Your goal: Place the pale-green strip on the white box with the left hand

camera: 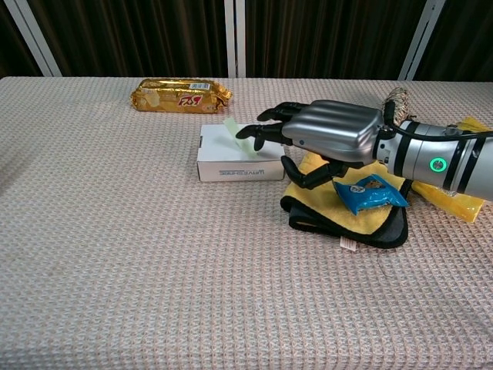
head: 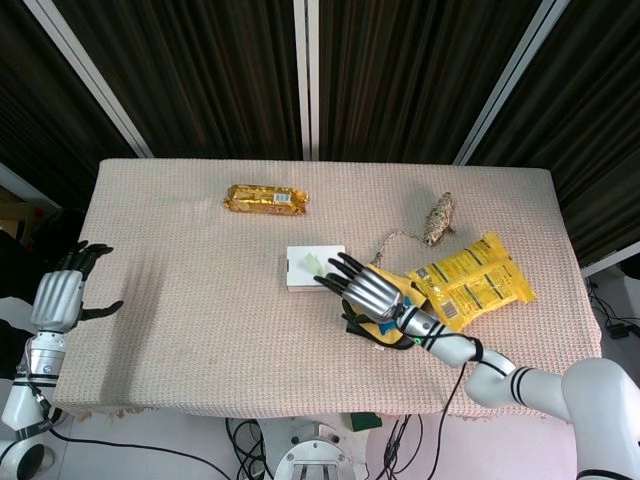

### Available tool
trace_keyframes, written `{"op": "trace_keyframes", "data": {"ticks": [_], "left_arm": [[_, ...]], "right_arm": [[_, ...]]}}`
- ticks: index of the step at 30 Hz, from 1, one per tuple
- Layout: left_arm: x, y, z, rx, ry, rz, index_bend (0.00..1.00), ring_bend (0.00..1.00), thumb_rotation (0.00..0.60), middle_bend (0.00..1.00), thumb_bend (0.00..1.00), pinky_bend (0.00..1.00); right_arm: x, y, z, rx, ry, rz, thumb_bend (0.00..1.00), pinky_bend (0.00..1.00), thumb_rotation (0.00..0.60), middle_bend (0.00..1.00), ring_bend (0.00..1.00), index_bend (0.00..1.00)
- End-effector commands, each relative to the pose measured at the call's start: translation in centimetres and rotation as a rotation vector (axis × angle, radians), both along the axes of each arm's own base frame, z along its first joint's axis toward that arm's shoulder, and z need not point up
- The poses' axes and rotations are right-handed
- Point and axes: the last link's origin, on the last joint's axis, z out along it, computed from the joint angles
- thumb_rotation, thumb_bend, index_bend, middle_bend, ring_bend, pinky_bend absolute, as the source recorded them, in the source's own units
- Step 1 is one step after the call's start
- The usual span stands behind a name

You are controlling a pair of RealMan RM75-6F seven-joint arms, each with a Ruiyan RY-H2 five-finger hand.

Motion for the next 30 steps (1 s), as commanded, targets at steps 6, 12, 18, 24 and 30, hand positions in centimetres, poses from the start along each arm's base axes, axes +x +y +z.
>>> {"op": "trace_keyframes", "data": {"ticks": [6,12,18,24,30], "left_arm": [[-0.1,0.0,0.0,0.001,0.000,0.005,0.20,0.07,0.600,0.17,0.06,0.19],[-0.4,0.0,0.0,-0.005,0.003,0.017,0.20,0.07,0.600,0.17,0.07,0.19],[-0.4,0.0,0.1,-0.003,0.005,0.017,0.20,0.07,0.600,0.17,0.07,0.19],[-0.3,0.0,0.1,-0.002,0.006,0.015,0.20,0.07,0.600,0.17,0.07,0.19],[-0.2,-0.1,0.2,0.000,0.007,0.012,0.20,0.07,0.600,0.17,0.07,0.19]], "right_arm": [[0.5,-0.3,-0.8,0.009,-0.002,0.002,0.81,0.00,0.339,0.16,0.00,0.00],[0.5,-0.5,-1.4,0.022,0.016,-0.008,0.81,0.00,0.341,0.16,0.00,0.00],[0.3,-0.5,-1.4,0.024,0.017,-0.010,0.81,0.00,0.341,0.16,0.00,0.00],[0.6,-0.3,-0.8,0.007,-0.027,0.010,0.81,0.00,0.339,0.12,0.00,0.00],[0.1,0.0,0.5,-0.029,-0.055,0.020,0.81,0.00,0.340,0.09,0.00,0.00]]}}
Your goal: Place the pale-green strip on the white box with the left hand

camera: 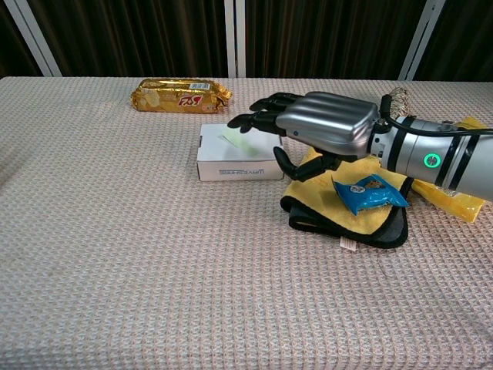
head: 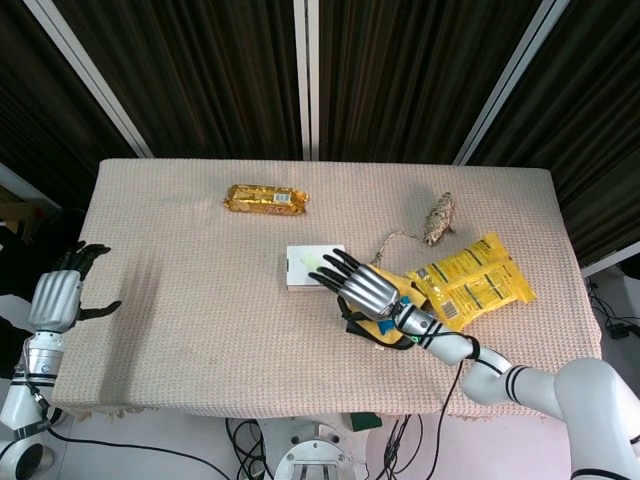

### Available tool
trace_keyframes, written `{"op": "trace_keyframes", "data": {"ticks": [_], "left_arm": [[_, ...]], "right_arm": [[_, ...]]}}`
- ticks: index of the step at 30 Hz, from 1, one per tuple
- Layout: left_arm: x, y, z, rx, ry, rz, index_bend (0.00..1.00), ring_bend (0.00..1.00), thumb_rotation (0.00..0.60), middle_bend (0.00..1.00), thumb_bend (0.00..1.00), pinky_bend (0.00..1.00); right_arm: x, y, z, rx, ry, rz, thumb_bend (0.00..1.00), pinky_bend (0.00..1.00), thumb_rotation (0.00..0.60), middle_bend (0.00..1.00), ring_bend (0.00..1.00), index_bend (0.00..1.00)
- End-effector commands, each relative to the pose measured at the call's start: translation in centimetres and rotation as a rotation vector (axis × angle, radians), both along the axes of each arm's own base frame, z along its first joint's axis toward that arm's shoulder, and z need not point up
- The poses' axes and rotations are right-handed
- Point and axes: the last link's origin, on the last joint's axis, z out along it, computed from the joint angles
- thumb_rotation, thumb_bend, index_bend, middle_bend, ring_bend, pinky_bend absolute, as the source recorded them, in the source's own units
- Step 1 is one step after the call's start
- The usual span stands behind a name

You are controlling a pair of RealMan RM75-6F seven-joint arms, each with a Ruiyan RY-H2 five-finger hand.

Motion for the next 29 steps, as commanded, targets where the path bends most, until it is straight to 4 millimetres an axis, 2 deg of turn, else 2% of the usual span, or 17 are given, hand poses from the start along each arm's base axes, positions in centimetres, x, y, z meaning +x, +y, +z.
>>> {"op": "trace_keyframes", "data": {"ticks": [1,3,6,9,10,12,16,19,22,29], "left_arm": [[0.1,-0.1,0.1,0.004,0.000,-0.002,0.20,0.07,0.600,0.17,0.07,0.19],[0.1,-0.2,0.3,0.012,0.001,-0.006,0.20,0.07,0.600,0.17,0.07,0.19],[0.3,-0.7,1.0,0.038,0.016,-0.025,0.20,0.07,0.600,0.17,0.06,0.19],[0.4,-1.3,1.8,0.077,0.053,-0.051,0.20,0.07,0.600,0.17,0.06,0.19],[0.4,-1.6,2.2,0.094,0.075,-0.064,0.20,0.07,0.600,0.17,0.06,0.19],[0.3,-2.3,2.6,0.115,0.105,-0.085,0.20,0.07,0.600,0.17,0.05,0.18],[-0.2,-4.4,2.9,0.132,0.157,-0.125,0.19,0.07,0.599,0.17,0.00,0.18],[-0.9,-5.8,2.9,0.131,0.193,-0.123,0.19,0.07,0.593,0.17,0.00,0.18],[-1.5,-6.7,2.9,0.121,0.221,-0.094,0.18,0.06,0.561,0.16,0.00,0.16],[-2.1,-7.3,3.4,0.060,0.276,-0.006,0.17,0.03,0.487,0.12,0.00,0.14]], "right_arm": [[-0.5,0.2,0.9,-0.027,-0.015,0.001,0.80,0.00,0.340,0.07,0.00,0.00],[-1.1,0.4,1.8,-0.059,-0.029,0.003,0.76,0.00,0.340,0.04,0.00,0.00],[-3.5,0.5,4.7,-0.196,-0.034,-0.016,0.60,0.00,0.341,0.00,0.00,0.00],[-7.7,0.7,8.5,-0.392,0.004,-0.117,0.46,0.00,0.346,0.00,0.00,0.00],[-9.6,0.9,10.2,-0.458,0.012,-0.196,0.42,0.00,0.346,0.00,0.00,0.00],[-12.2,1.4,12.6,-0.538,0.010,-0.314,0.35,0.00,0.346,0.00,0.00,0.00],[-18.0,3.8,17.5,-0.671,-0.034,-0.564,0.28,0.00,0.350,0.00,0.00,0.00],[-20.6,5.5,19.1,-0.698,-0.060,-0.660,0.21,0.00,0.345,0.00,0.00,0.00],[-22.1,6.7,19.5,-0.701,-0.058,-0.701,0.20,0.00,0.347,0.00,0.00,0.00],[-23.5,8.4,19.2,-0.693,-0.056,-0.706,0.20,0.00,0.345,0.00,0.00,0.00]]}}
